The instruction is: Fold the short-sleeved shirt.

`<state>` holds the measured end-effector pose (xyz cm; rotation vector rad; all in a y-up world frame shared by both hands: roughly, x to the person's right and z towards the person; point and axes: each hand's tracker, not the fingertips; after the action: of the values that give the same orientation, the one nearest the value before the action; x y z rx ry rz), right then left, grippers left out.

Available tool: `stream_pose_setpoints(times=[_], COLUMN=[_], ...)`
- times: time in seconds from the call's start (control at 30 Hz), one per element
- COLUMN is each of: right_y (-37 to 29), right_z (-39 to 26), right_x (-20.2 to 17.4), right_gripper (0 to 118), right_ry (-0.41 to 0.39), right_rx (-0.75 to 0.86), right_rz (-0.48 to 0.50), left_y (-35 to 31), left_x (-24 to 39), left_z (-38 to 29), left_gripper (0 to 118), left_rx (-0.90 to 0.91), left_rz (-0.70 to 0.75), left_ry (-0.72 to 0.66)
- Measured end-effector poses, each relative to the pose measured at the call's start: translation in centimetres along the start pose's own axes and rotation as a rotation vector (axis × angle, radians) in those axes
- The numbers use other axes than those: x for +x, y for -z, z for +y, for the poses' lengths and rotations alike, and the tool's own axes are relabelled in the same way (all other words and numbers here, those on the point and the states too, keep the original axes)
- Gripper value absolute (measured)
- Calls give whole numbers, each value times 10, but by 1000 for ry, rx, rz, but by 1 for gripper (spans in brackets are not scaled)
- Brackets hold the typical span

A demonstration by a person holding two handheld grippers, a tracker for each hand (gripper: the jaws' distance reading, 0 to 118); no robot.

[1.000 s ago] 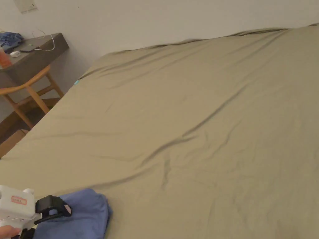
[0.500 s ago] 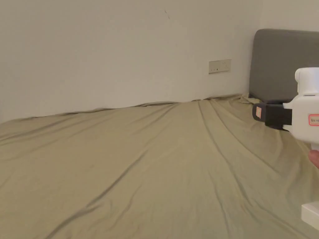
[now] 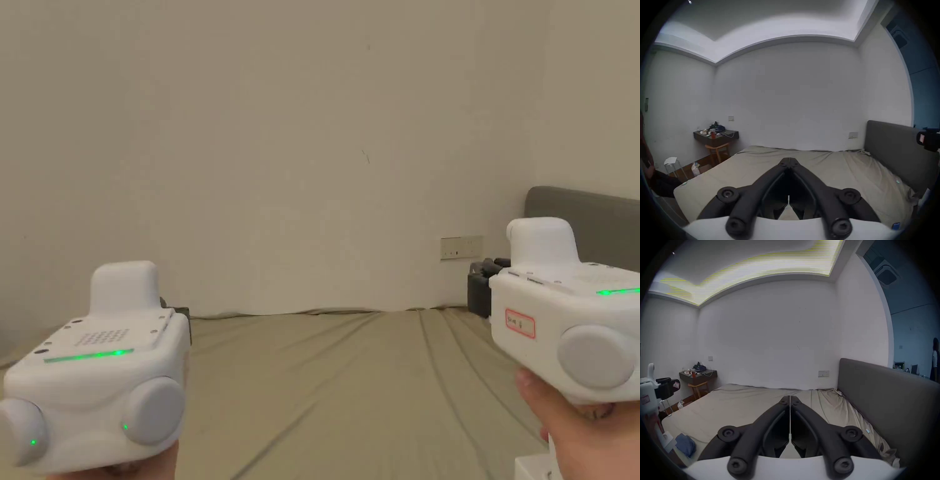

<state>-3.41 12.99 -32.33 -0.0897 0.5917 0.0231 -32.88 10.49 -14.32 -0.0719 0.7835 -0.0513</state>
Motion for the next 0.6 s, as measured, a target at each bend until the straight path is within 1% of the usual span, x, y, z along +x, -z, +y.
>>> stream_pose_setpoints(times=[0.03, 0.13, 0.23, 0.33, 0.47, 0.6], right_y=[0, 2, 2, -1, -3, -5], right_z=[-9, -31, -39, -38, -33, -29], right_x=[-1, -4, -2, 0, -2, -3], right_gripper=[3, 3, 4, 4, 4, 4], right_ry=[-6, -28, -9, 13, -2, 10], right_rx=[-21, -73, -95, -84, -66, -61], right_rz=[-5, -12, -19, -27, -42, -29], left_y=[-2, -3, -7, -9, -11, -12], left_x=[3, 0, -4, -15, -20, -21], left_z=[-10, -19, -16, -9, -5, -6], left_gripper=[0, 0, 0, 0, 0, 0], left_rx=[-56, -69, -73, -52, -49, -66], left_rz=[18, 33, 47, 53, 54, 43], left_ry=[-20, 14, 23, -18, -6, -13])
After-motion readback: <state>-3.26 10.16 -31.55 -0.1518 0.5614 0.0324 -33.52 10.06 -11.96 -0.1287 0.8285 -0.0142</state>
